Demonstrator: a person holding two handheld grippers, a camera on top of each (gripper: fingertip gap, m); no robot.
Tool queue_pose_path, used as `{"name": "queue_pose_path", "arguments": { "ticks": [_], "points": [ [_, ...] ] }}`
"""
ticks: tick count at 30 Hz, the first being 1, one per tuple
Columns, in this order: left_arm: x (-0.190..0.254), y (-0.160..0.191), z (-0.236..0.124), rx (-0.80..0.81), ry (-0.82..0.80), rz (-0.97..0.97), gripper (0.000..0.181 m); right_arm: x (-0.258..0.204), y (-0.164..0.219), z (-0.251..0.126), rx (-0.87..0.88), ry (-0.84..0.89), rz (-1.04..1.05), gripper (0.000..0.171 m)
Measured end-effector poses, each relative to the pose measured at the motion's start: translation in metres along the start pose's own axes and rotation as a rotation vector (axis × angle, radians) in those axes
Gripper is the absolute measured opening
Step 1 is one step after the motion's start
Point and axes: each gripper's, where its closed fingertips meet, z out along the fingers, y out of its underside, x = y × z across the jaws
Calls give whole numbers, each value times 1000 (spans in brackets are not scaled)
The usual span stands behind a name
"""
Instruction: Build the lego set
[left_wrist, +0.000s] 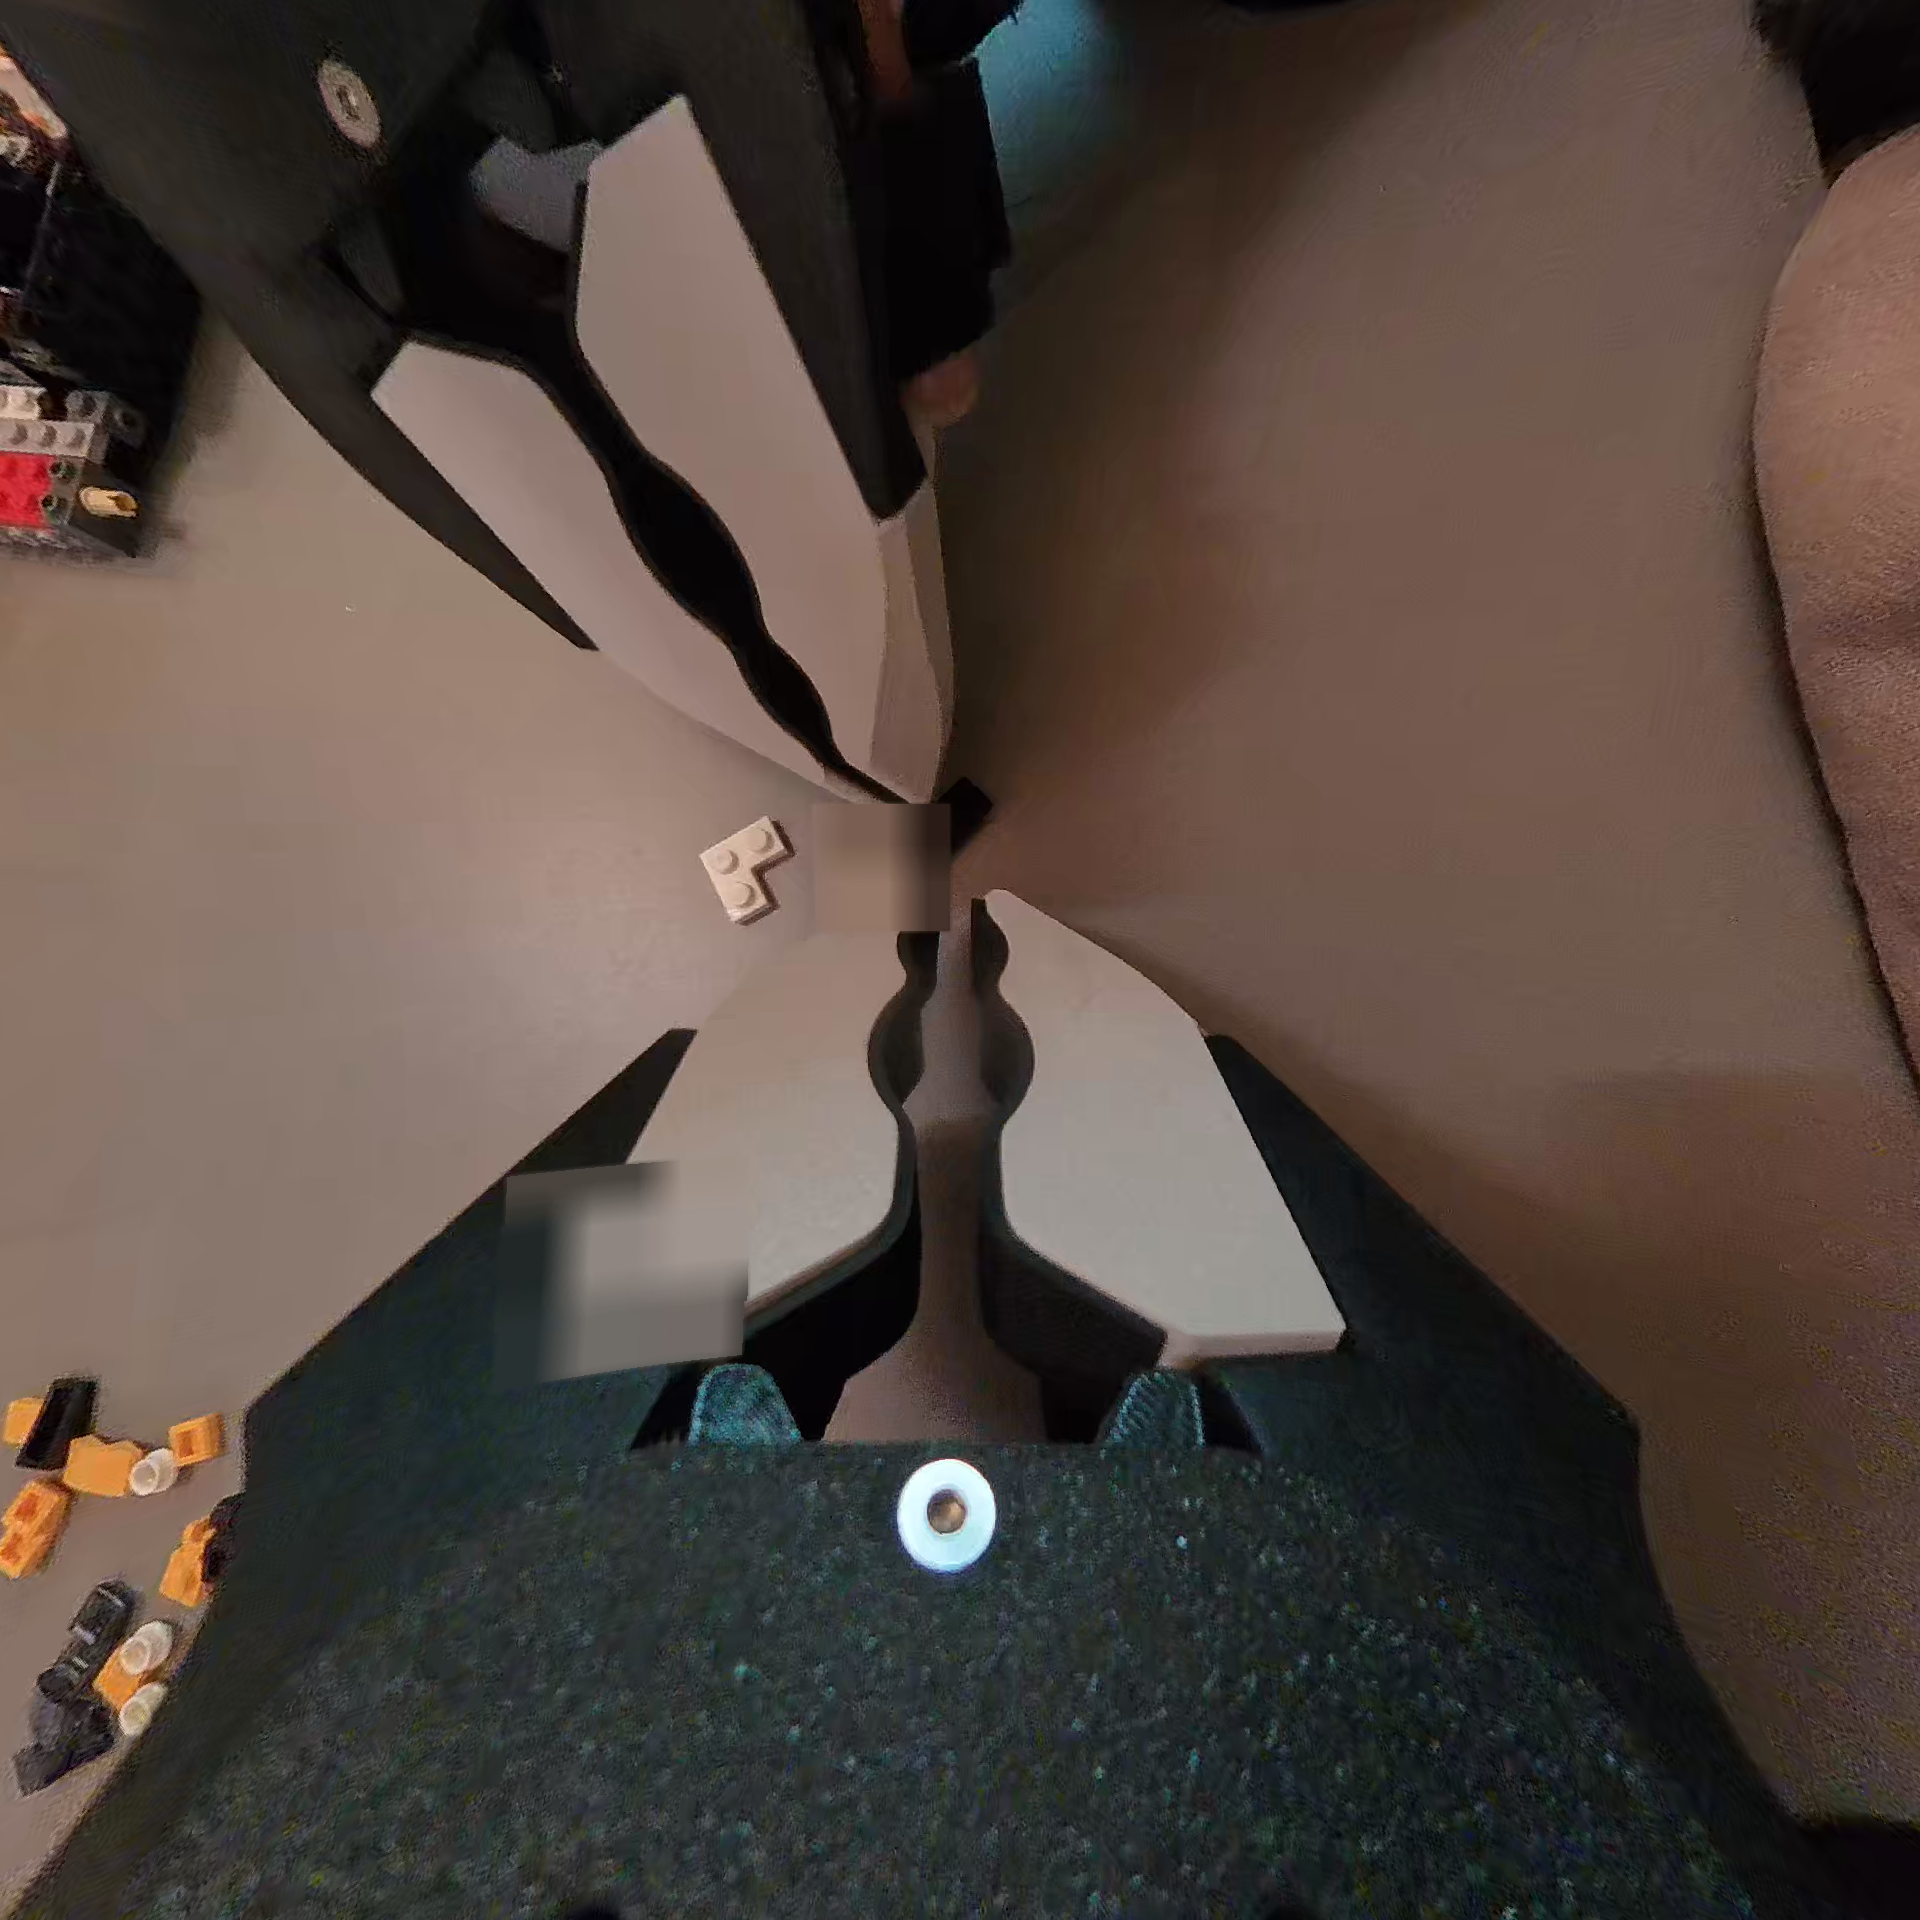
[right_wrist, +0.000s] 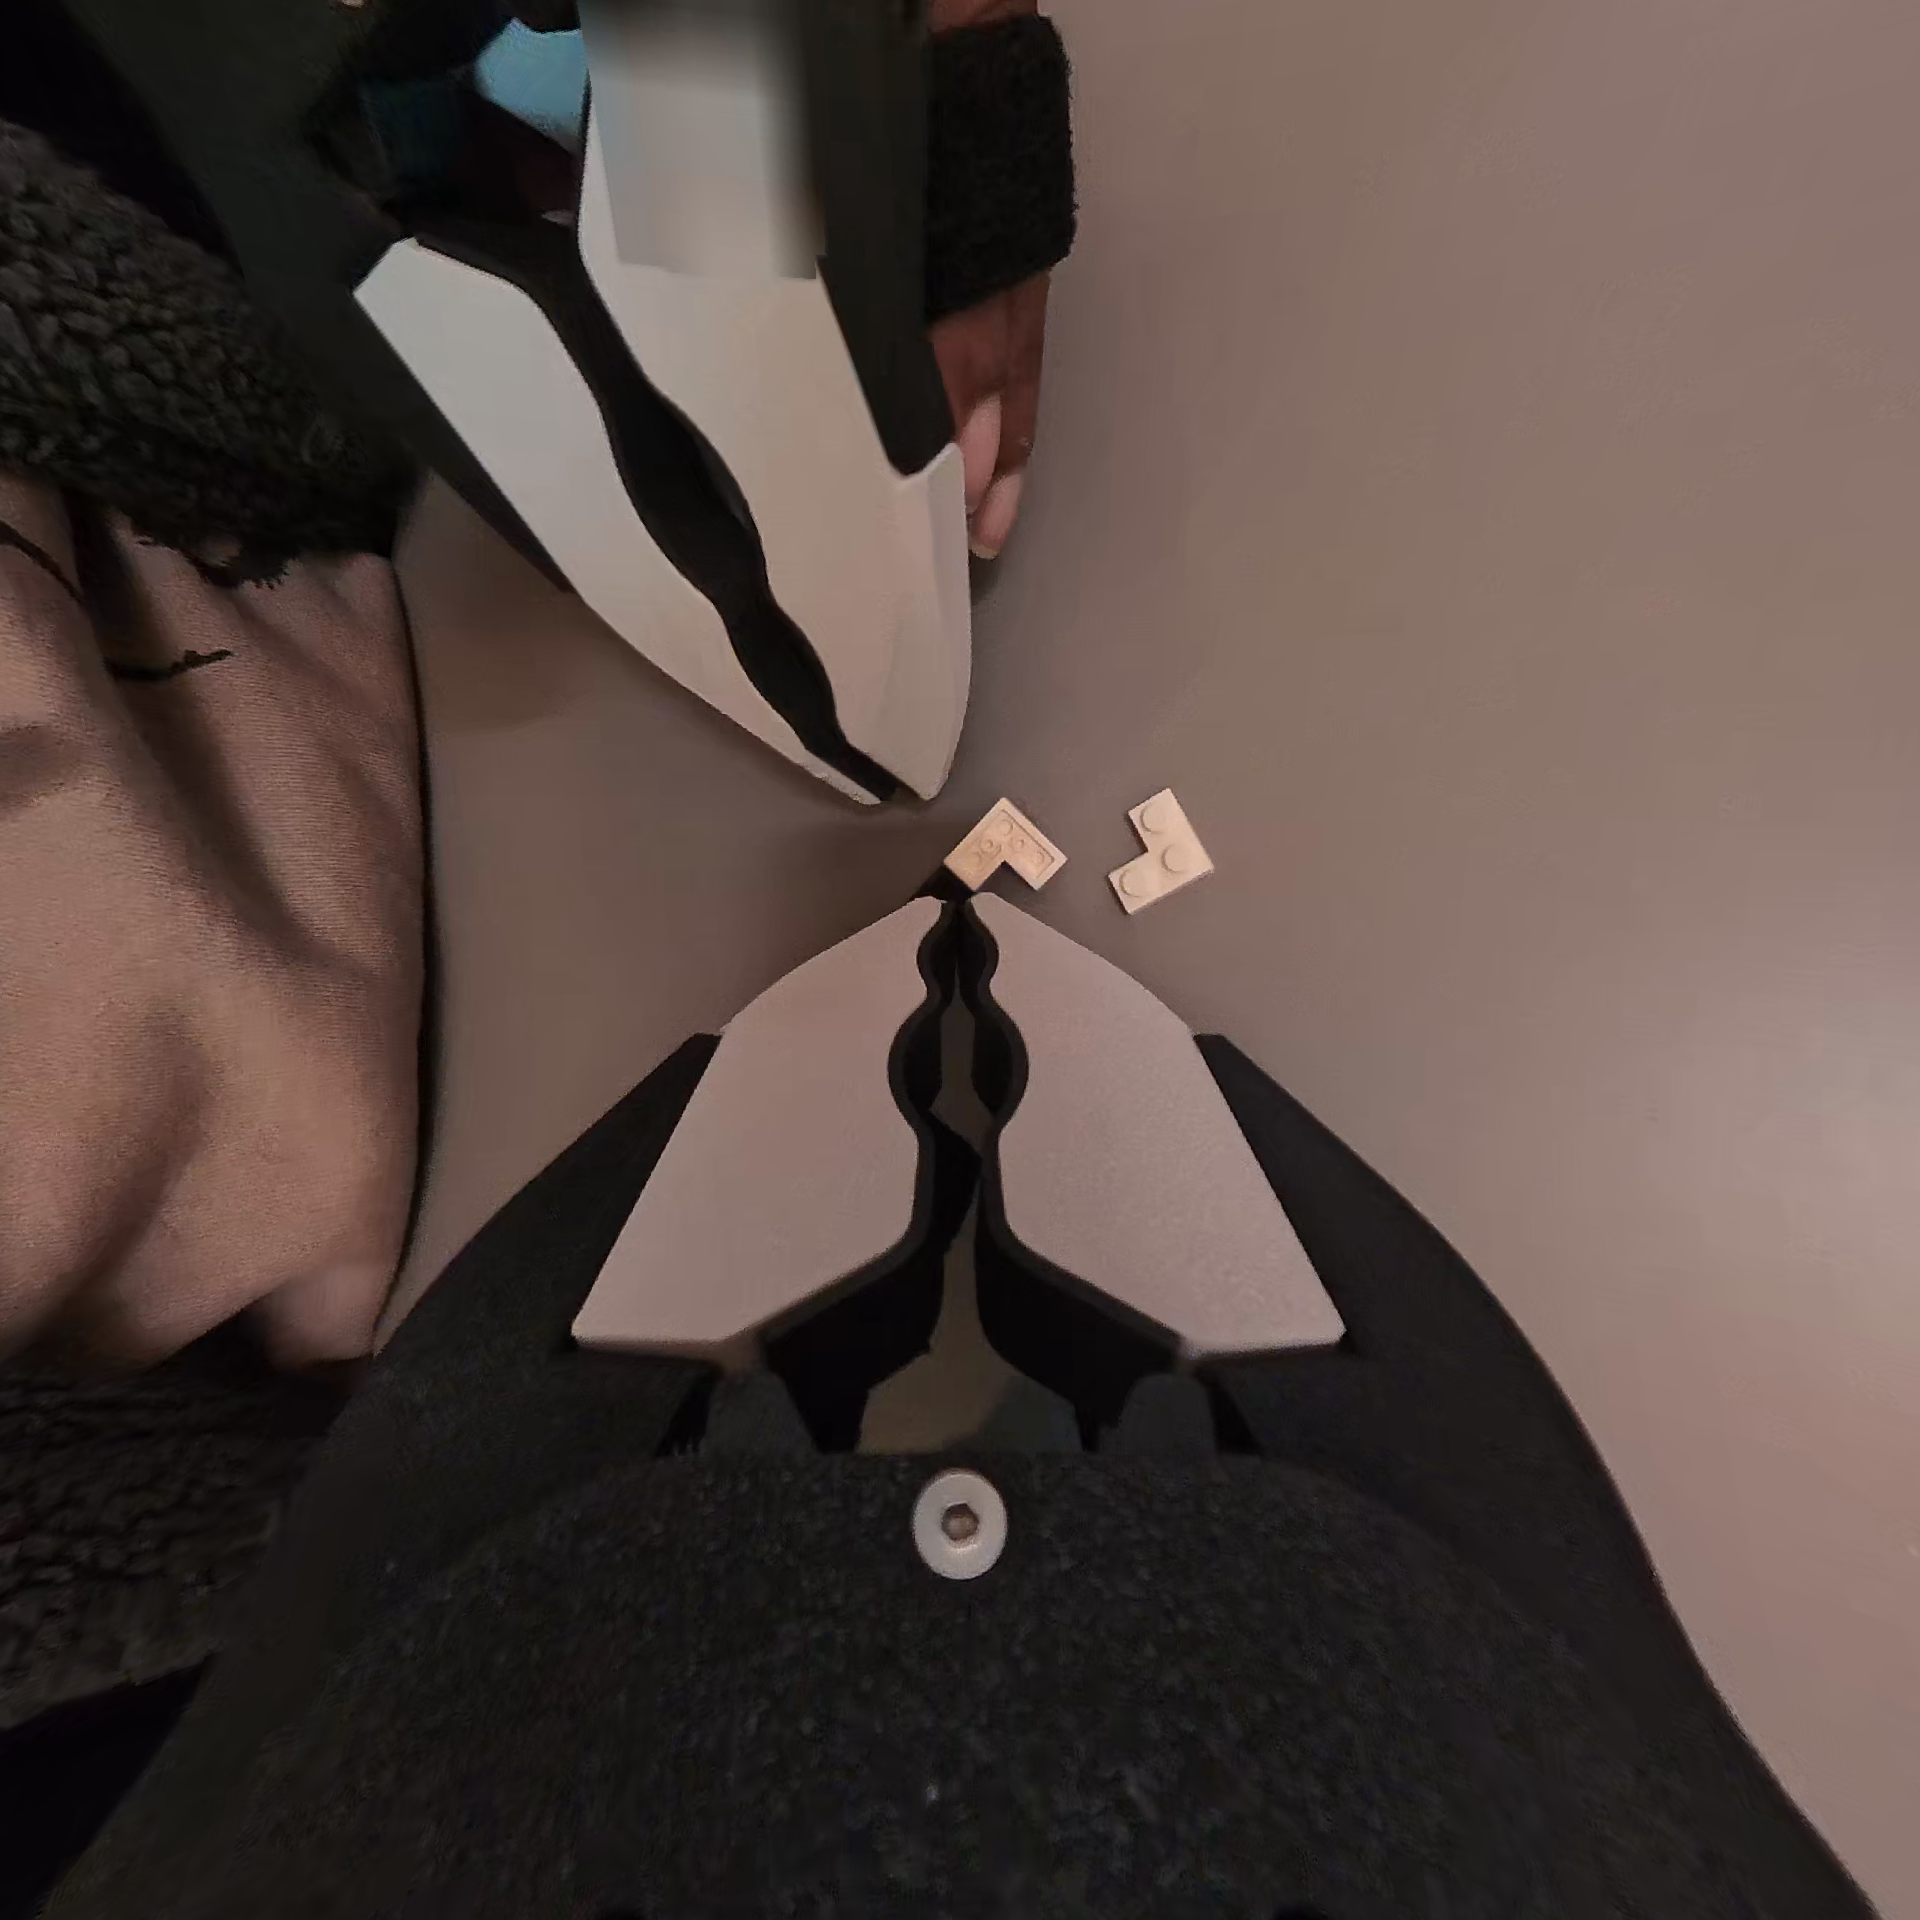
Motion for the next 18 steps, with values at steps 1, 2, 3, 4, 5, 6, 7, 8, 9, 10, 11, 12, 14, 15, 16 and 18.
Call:
{"name": "queue_pose_path", "arguments": {
  "ticks": [1, 2, 3, 4, 5, 6, 7, 8, 9, 10, 11, 12, 14, 15, 16, 18],
  "points": [
    [-1, -1, -1, 9, -4, -4, 6, 1, -1, -2, 10, 9, -7, 0],
    [-3, -3, -2, 23, -8, -11, 6, 2, -3, -5, 18, 22, -8, 0],
    [-5, -4, -3, 38, -12, -22, 8, 4, -3, -7, 19, 44, -12, 4],
    [-8, -4, -4, 46, -18, -30, 11, 6, -3, -9, 16, 66, -20, 7],
    [-10, -3, -4, 46, -23, -35, 15, 7, -4, -9, 12, 81, -28, 10],
    [-11, -1, -3, 37, -24, -36, 16, 7, -4, -8, 6, 92, -34, 12],
    [-11, 2, -3, 26, -25, -34, 16, 7, -4, -5, -4, 99, -41, 14],
    [-12, 4, -4, 16, -27, -30, 16, 7, -3, -2, -21, 101, -48, 17],
    [-13, 5, -5, 9, -28, -27, 16, 6, -3, 2, -36, 98, -56, 21],
    [-13, 6, -6, 6, -26, -29, 16, 4, -4, 5, -40, 91, -65, 21],
    [-13, 6, -8, 4, -23, -34, 16, 2, -7, 6, -40, 85, -76, 22],
    [-13, 7, -9, 3, -21, -39, 16, 2, -8, 8, -51, 94, -92, 23],
    [-11, 8, -9, 2, -4, -44, 17, 0, -9, 12, -71, 111, -150, 22],
    [-8, 9, -9, 2, 17, -49, 18, -3, -9, 14, -77, 109, -179, 21],
    [-5, 8, -8, 5, 36, -55, 19, -6, -9, 16, -82, 106, -203, 21],
    [1, 7, -7, 18, 73, -65, 20, -9, -10, 18, -75, 107, -245, 20]
  ]
}}
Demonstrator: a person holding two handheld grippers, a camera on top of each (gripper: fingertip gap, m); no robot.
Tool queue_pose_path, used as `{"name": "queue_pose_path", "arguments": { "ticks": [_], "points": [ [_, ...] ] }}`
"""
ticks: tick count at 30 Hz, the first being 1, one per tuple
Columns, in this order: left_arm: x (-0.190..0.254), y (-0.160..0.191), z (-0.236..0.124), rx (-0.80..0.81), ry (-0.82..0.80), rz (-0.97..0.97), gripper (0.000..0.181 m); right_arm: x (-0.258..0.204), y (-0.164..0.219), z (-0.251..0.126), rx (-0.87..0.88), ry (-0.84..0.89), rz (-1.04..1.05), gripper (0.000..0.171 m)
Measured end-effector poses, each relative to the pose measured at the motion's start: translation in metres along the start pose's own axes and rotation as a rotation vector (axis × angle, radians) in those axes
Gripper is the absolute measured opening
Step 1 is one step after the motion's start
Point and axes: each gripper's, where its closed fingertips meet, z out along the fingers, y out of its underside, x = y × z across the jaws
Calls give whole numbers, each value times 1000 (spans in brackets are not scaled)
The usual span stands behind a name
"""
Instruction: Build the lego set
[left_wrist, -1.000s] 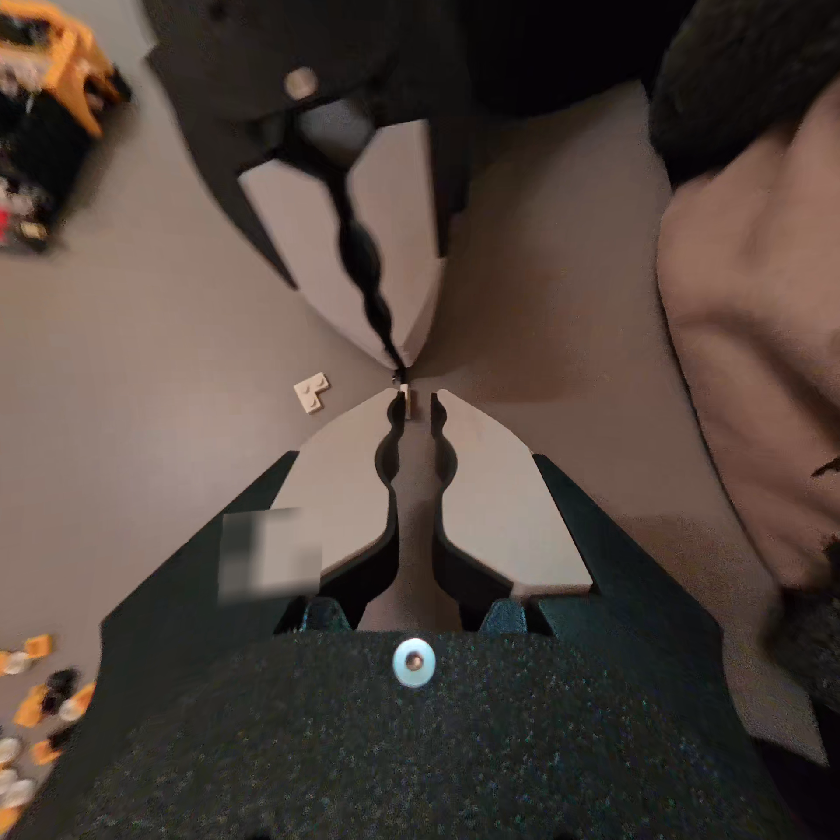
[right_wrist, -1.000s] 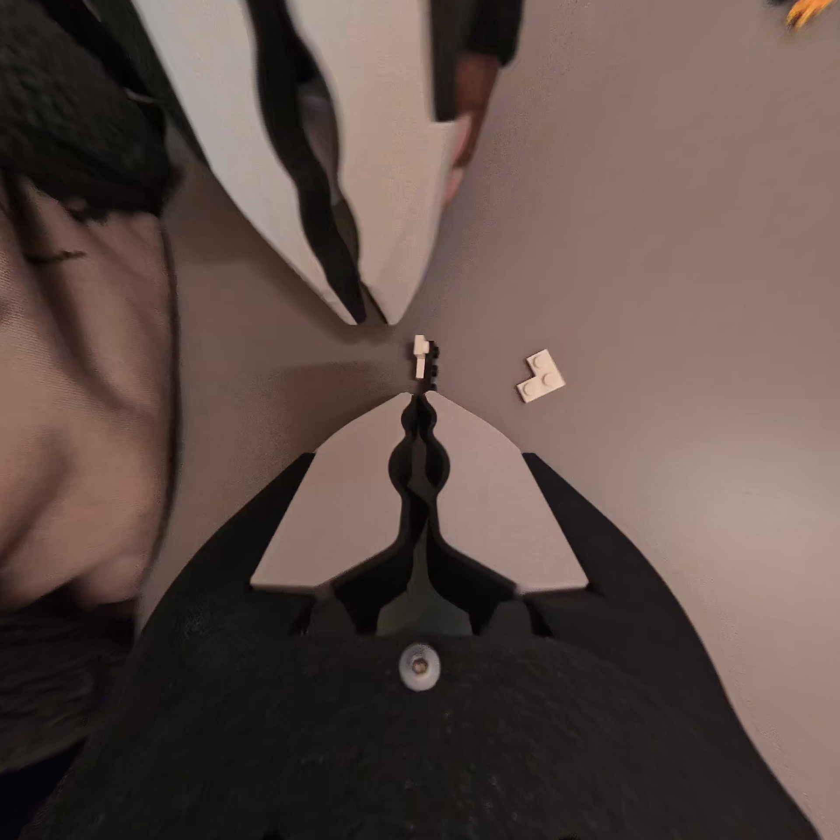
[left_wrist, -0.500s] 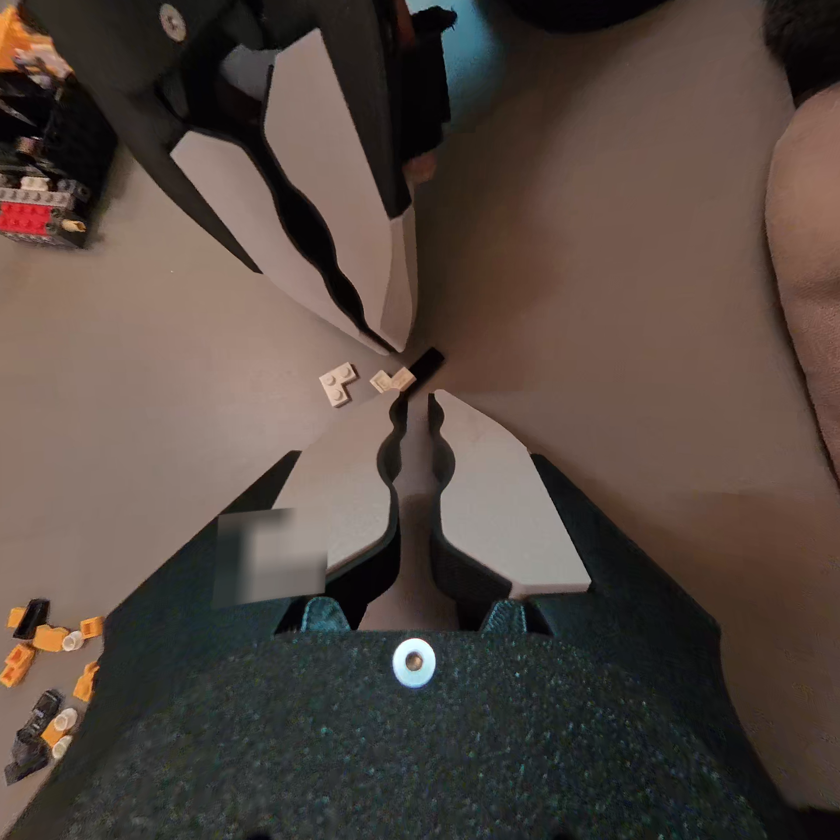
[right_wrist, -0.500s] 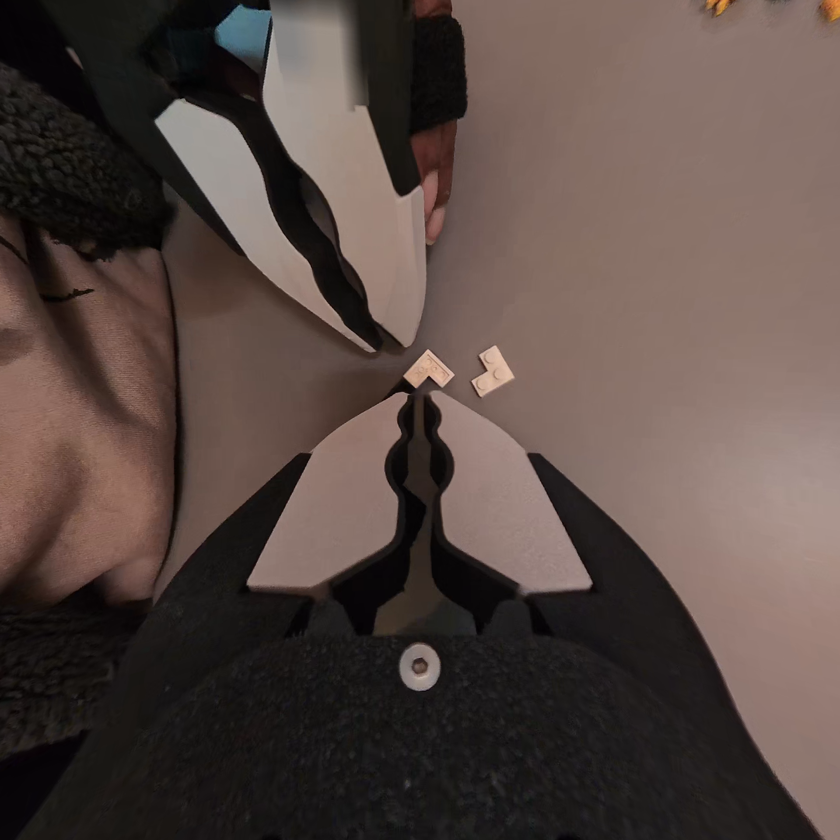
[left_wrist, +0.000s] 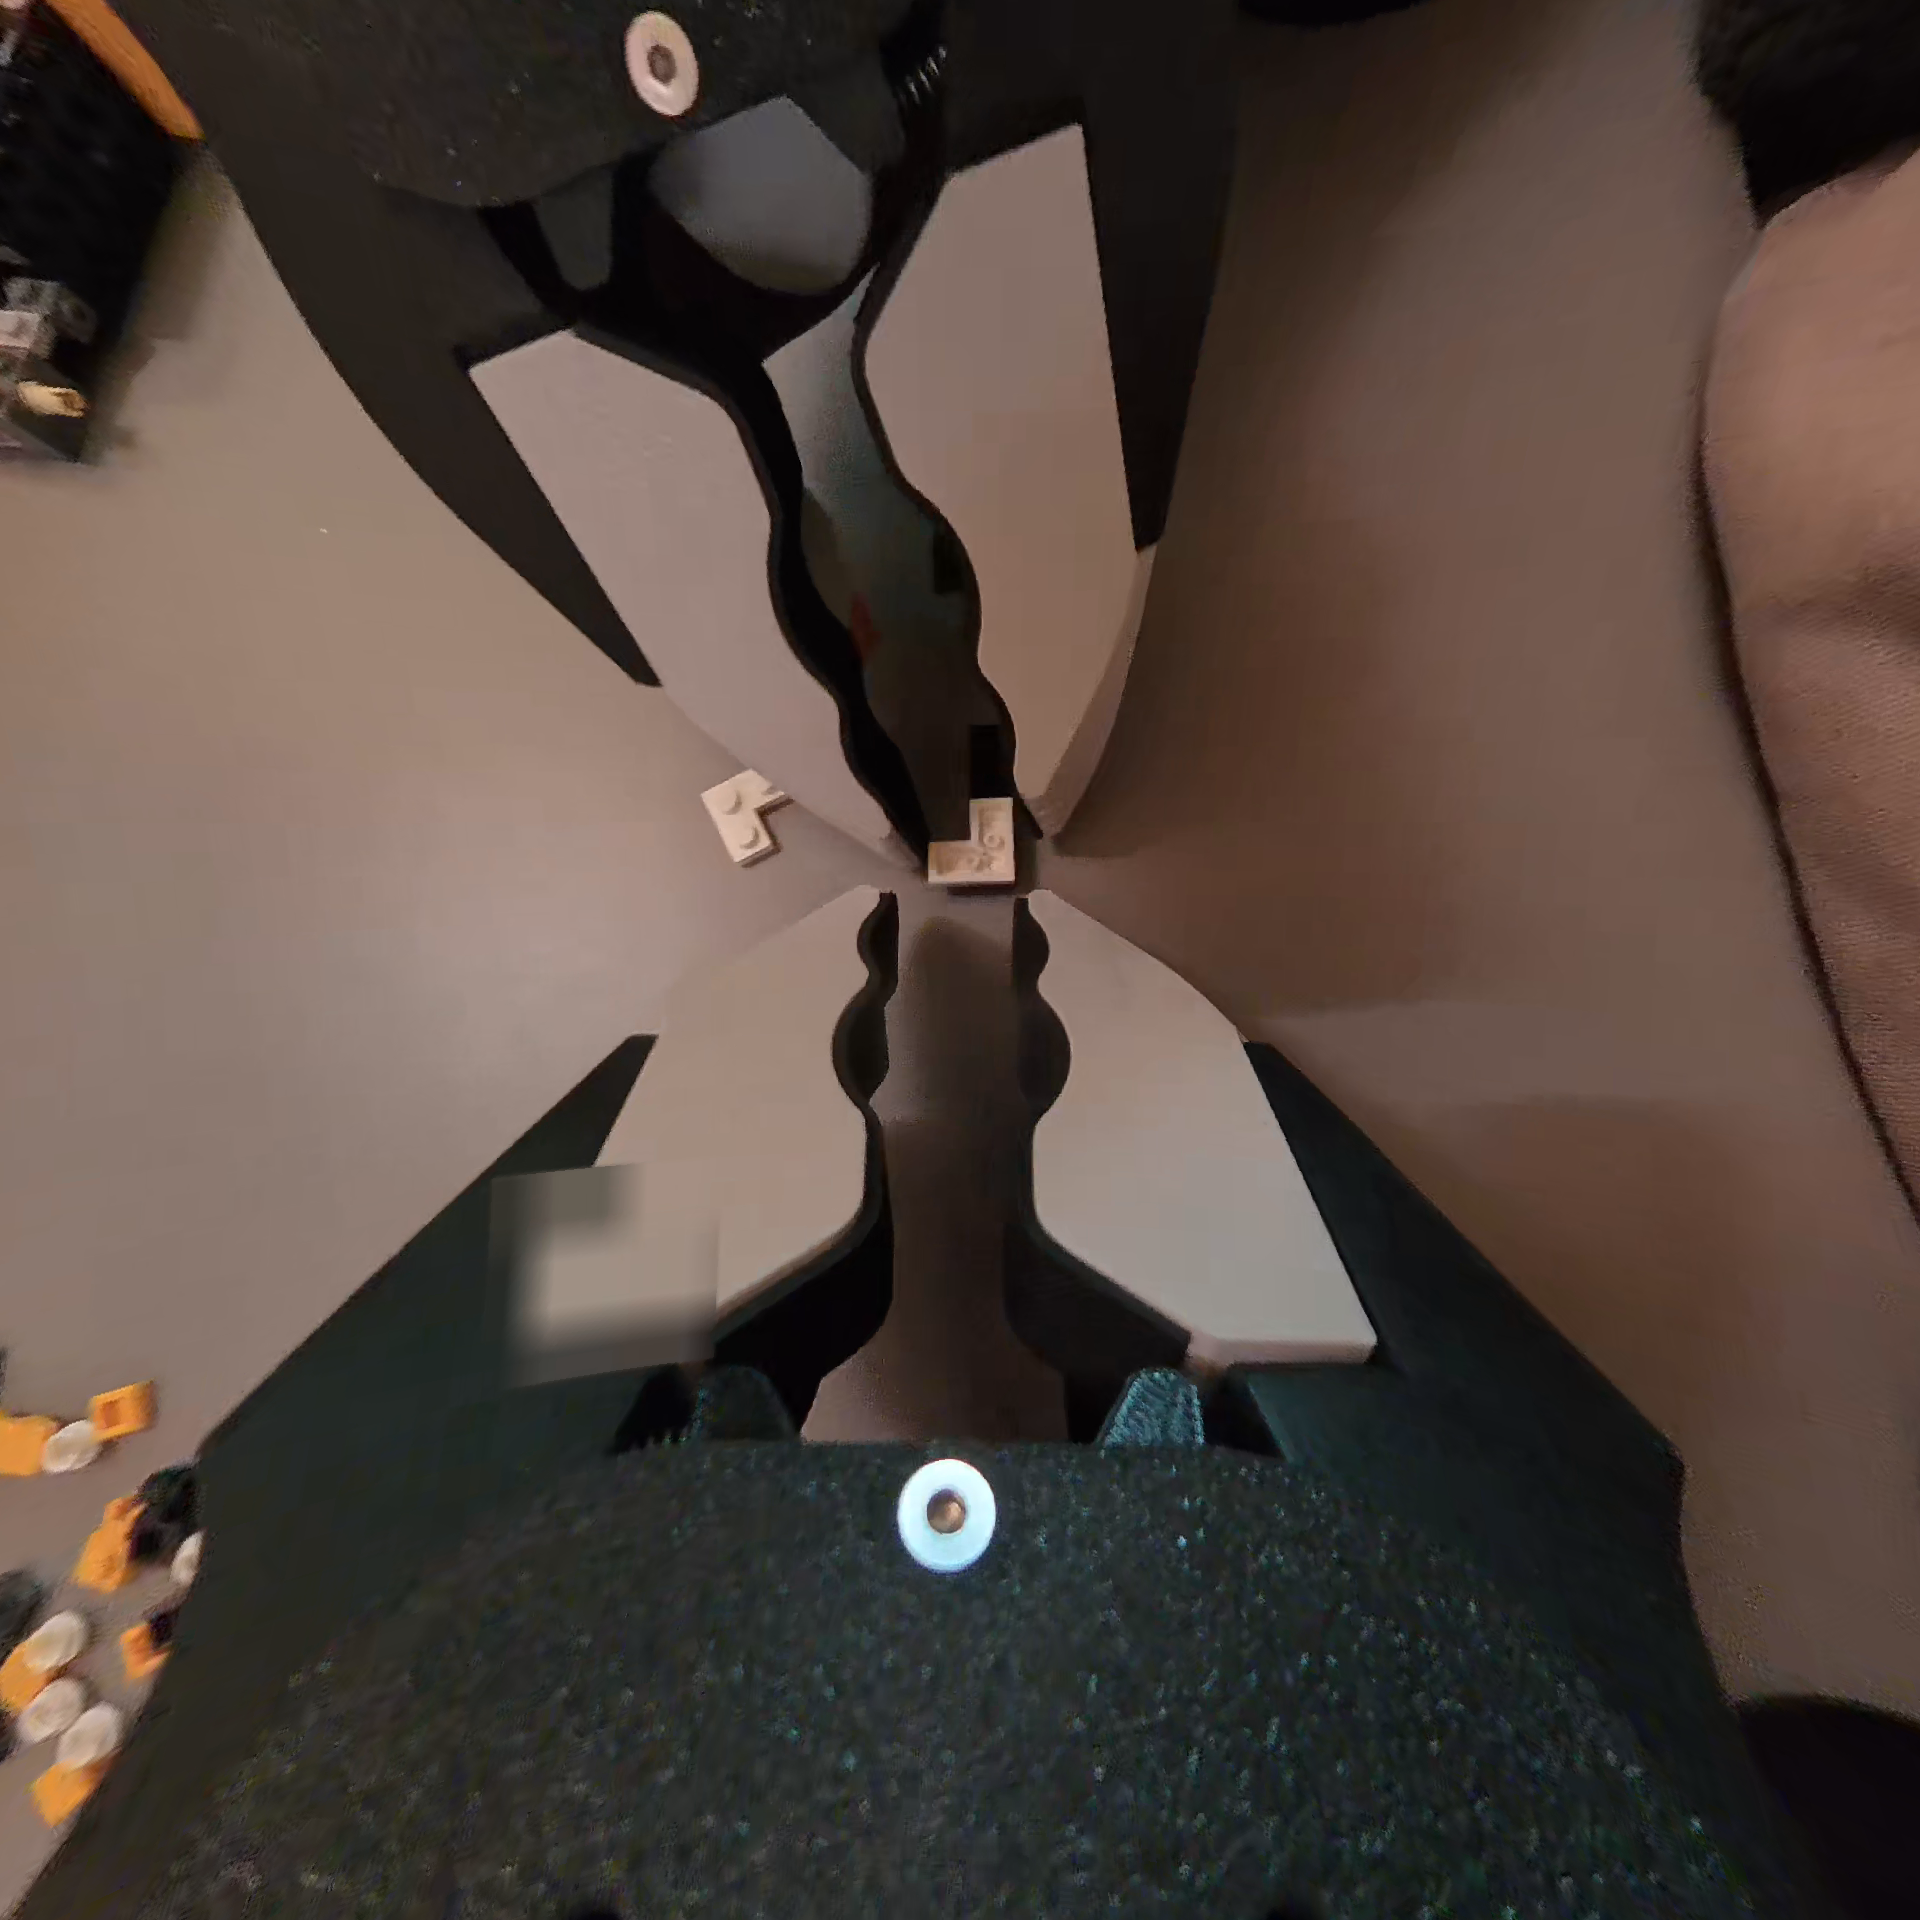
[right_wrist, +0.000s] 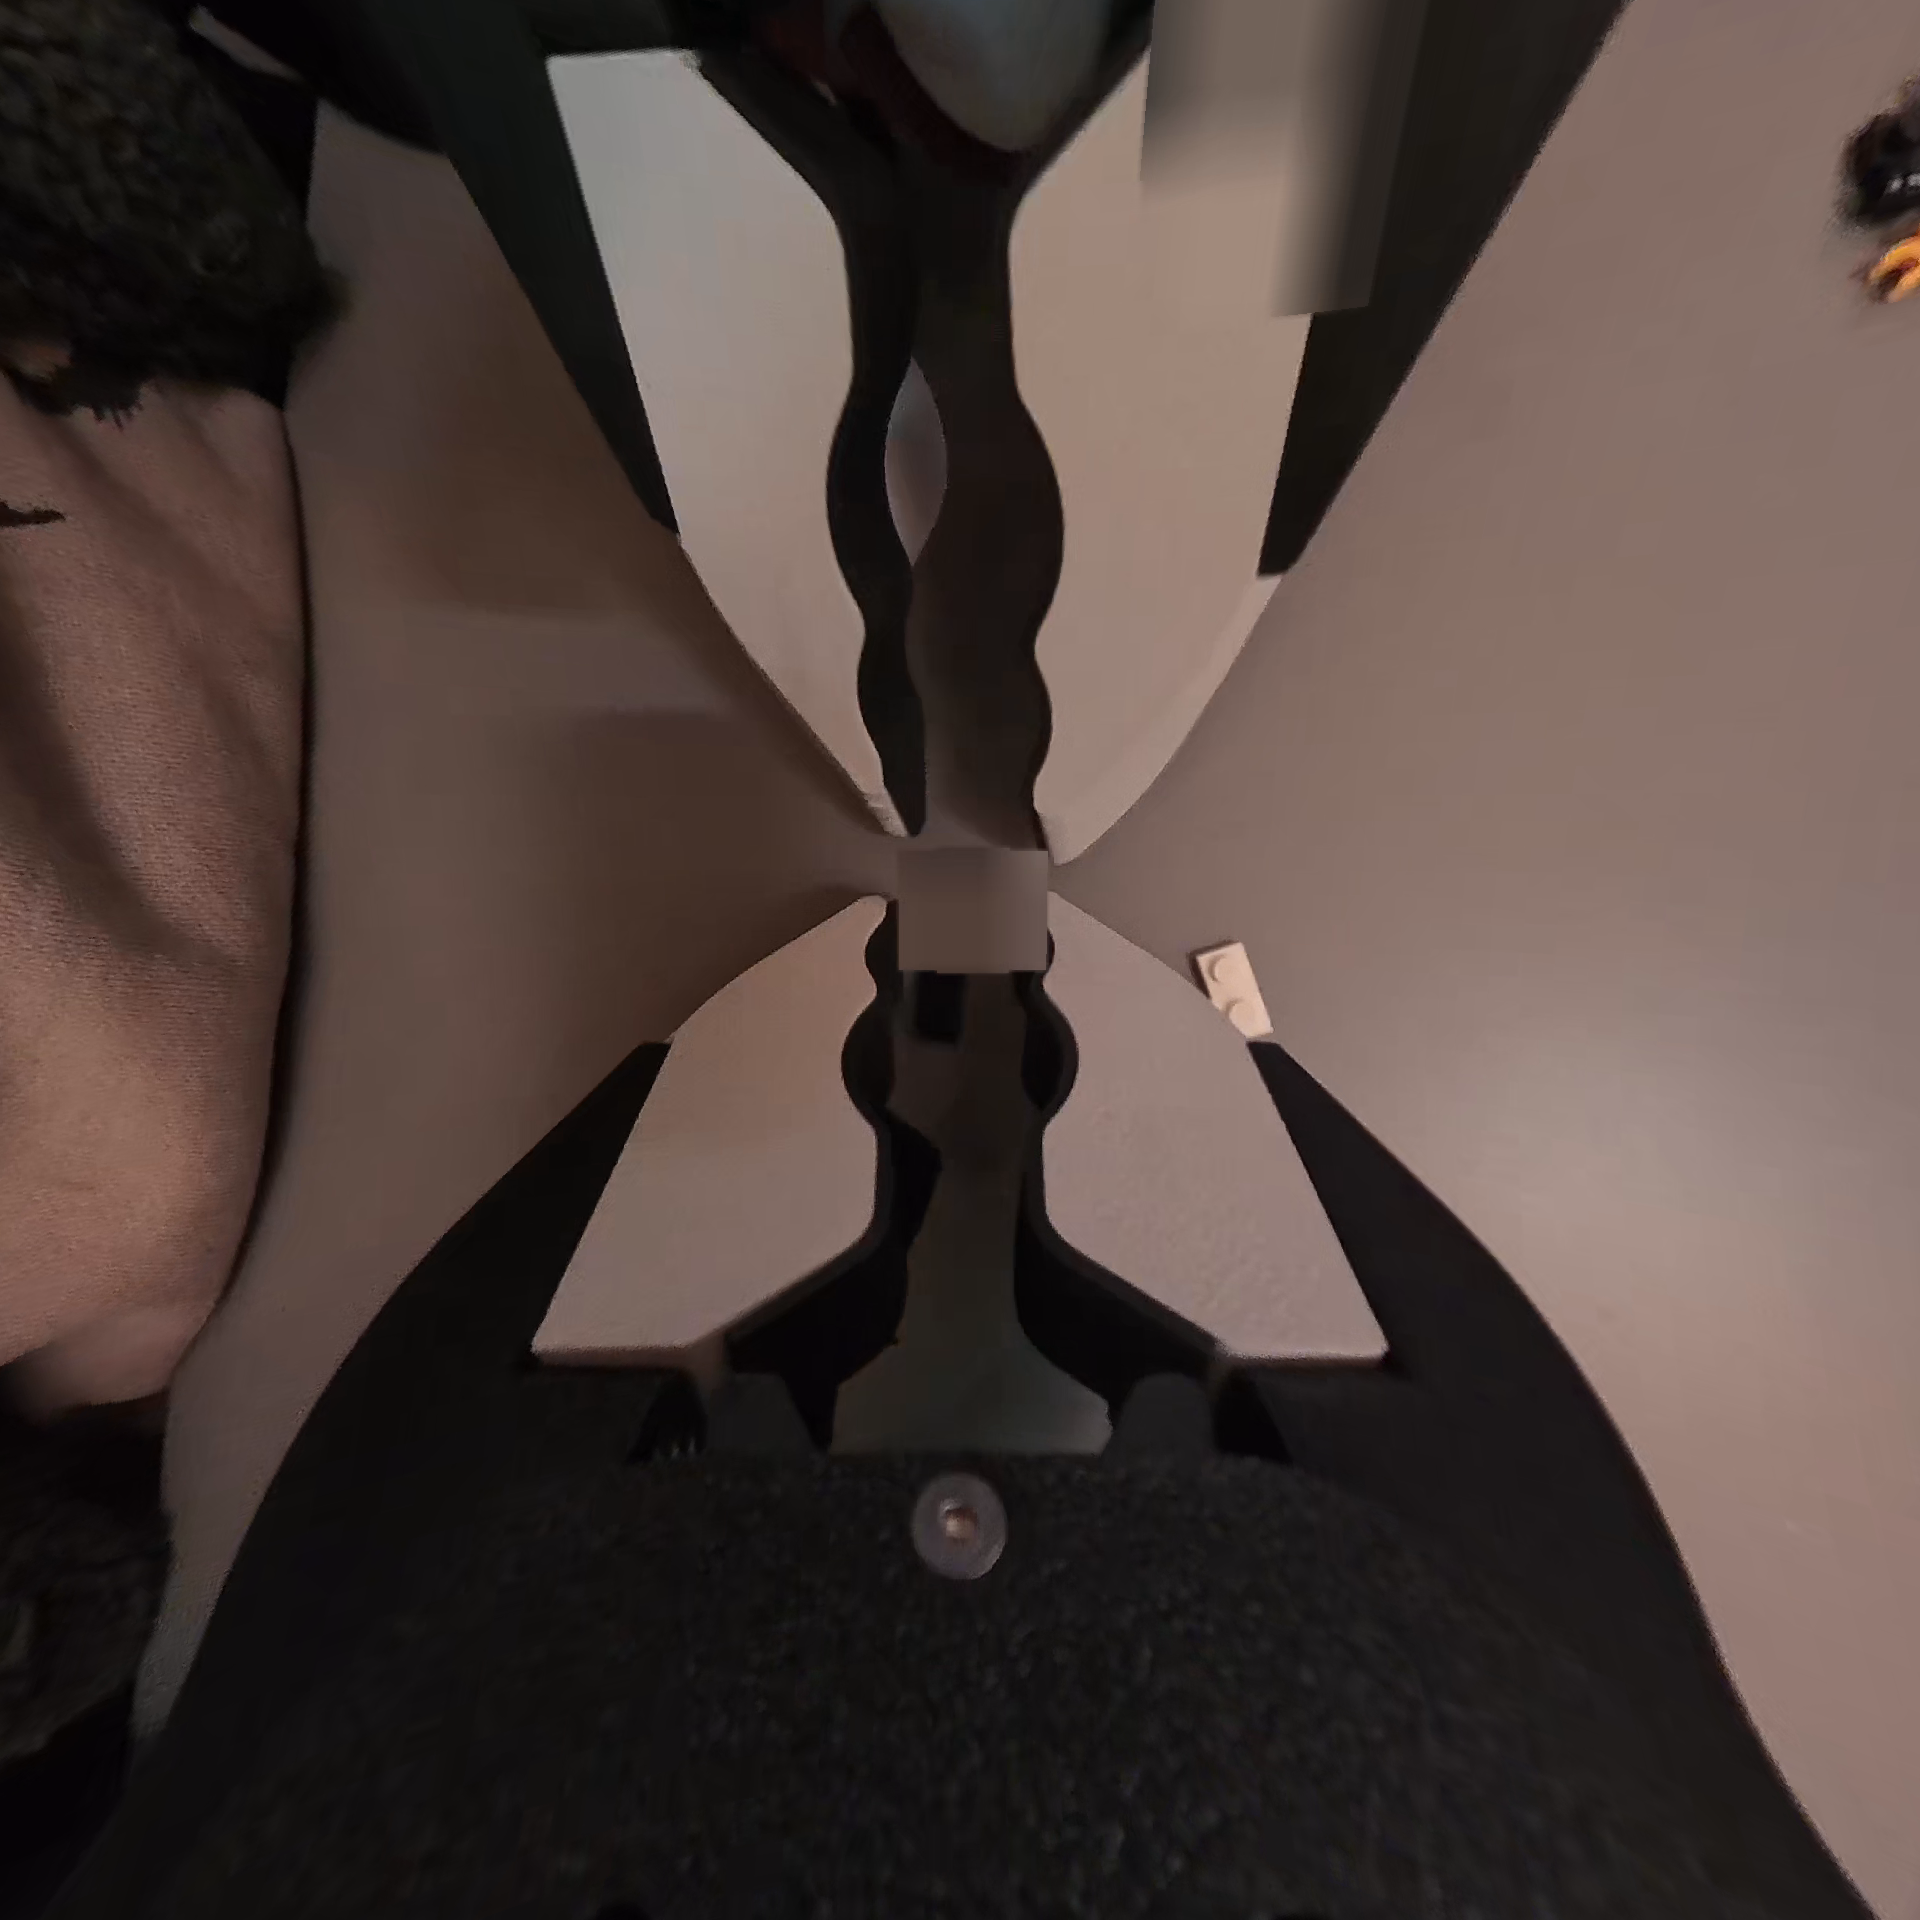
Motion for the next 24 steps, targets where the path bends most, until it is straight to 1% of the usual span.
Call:
{"name": "queue_pose_path", "arguments": {
  "ticks": [3, 8, 12, 14, 16, 20, 21, 24],
  "points": [
    [7, -4, 2, 23, 31, 1, 21, -1, 1, -1, 0, -2, -15, 22],
    [7, -5, 9, 13, 20, -14, 21, 1, 7, -13, 3, -6, -25, 25],
    [6, -5, 9, 11, 18, -22, 19, 26, 10, -28, 38, 99, -7, 25],
    [4, -7, 5, 20, 14, -24, 19, 39, 15, -28, 30, 155, -21, 24],
    [2, -9, 1, 37, 6, -32, 19, 43, 16, -24, 36, 166, -37, 26],
    [-13, -7, -2, 58, -56, -65, 16, 47, 13, -16, 28, 184, -76, 26],
    [-17, -6, -2, 62, -73, -71, 16, 48, 12, -16, 32, 182, -73, 18],
    [-30, -1, -1, 64, -138, -72, 17, 48, 14, -17, 29, 173, -67, 17]
  ]
}}
